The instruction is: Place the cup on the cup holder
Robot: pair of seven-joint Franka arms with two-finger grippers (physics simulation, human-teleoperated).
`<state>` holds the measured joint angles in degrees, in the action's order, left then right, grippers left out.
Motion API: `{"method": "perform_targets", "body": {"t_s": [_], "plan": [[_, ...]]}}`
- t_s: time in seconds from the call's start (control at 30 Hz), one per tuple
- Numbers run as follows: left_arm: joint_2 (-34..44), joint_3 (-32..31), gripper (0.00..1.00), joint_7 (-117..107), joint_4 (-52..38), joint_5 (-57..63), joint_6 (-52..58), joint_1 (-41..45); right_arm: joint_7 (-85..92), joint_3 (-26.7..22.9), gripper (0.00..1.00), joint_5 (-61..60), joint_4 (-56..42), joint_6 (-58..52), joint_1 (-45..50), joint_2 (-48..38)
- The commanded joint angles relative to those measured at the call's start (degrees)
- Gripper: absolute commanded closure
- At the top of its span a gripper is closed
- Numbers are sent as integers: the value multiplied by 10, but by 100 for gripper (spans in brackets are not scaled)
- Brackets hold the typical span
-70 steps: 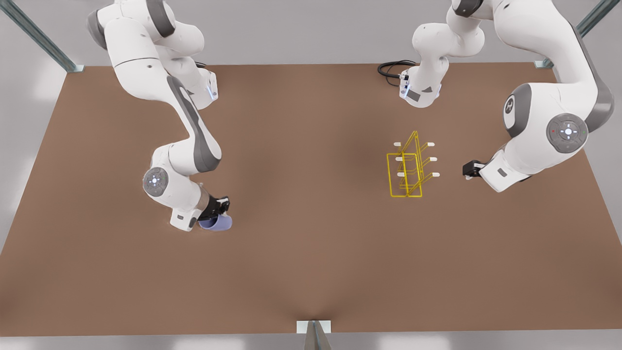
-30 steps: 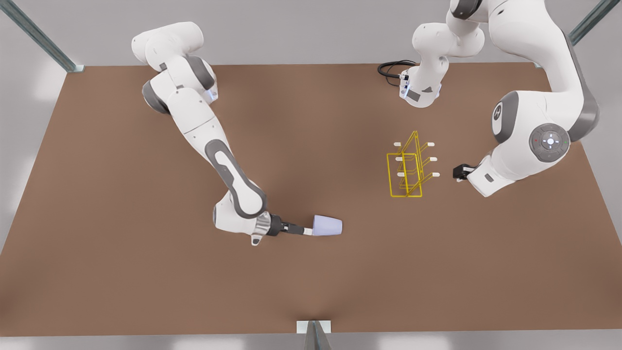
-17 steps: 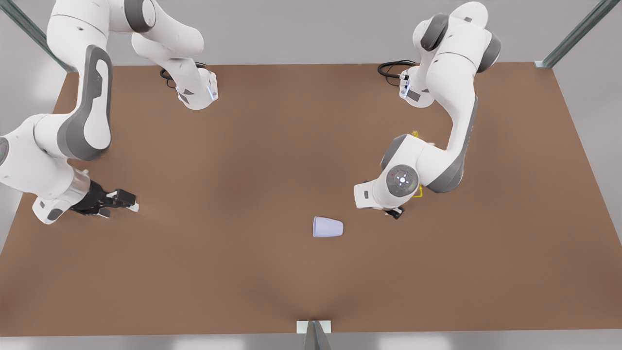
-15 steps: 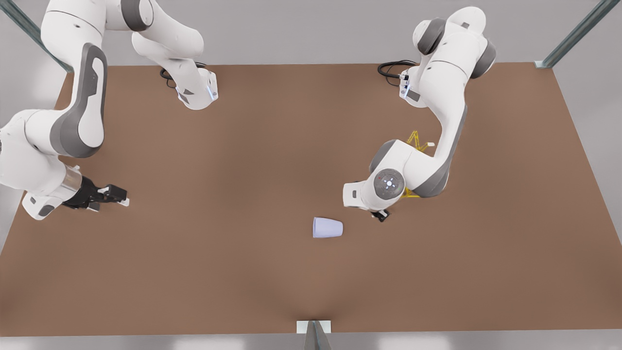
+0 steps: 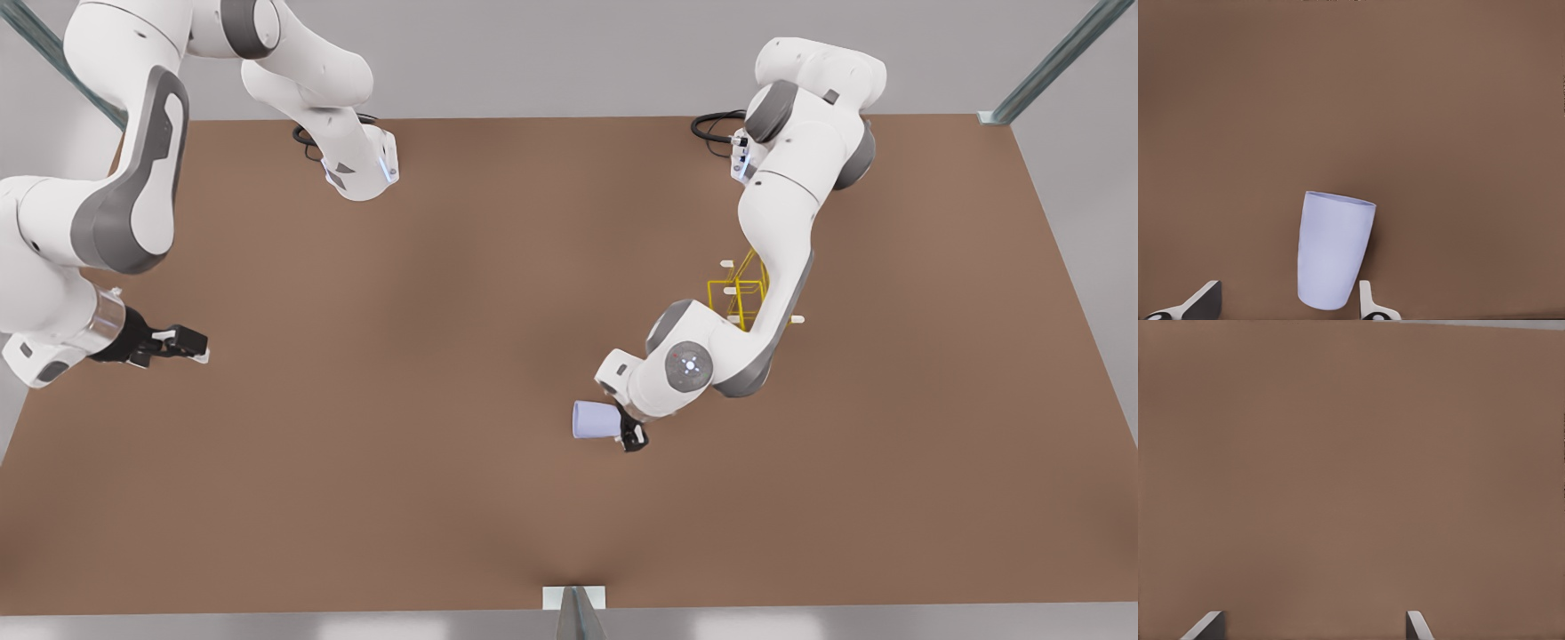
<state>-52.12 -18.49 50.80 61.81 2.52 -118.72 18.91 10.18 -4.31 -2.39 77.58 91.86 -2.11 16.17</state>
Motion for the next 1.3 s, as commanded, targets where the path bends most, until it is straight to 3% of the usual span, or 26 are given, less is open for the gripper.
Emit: {"method": "perform_targets", "body": {"t_s": [0.0, 0.23, 0.63, 1.27], "plan": [[-3, 0, 0, 316, 1, -8, -26, 0, -41, 2, 0, 1, -2, -1, 1, -4], [-15, 2, 0, 314, 1, -8, -29, 2, -40, 1, 0, 5, -29, -4, 1, -3], [-33, 4, 0, 50, 26, -6, -28, 9, -41, 2, 0, 12, -48, -7, 1, -1], [-90, 4, 0, 22, 25, -8, -111, 12, -41, 2, 0, 10, -48, -4, 0, 2]]}}
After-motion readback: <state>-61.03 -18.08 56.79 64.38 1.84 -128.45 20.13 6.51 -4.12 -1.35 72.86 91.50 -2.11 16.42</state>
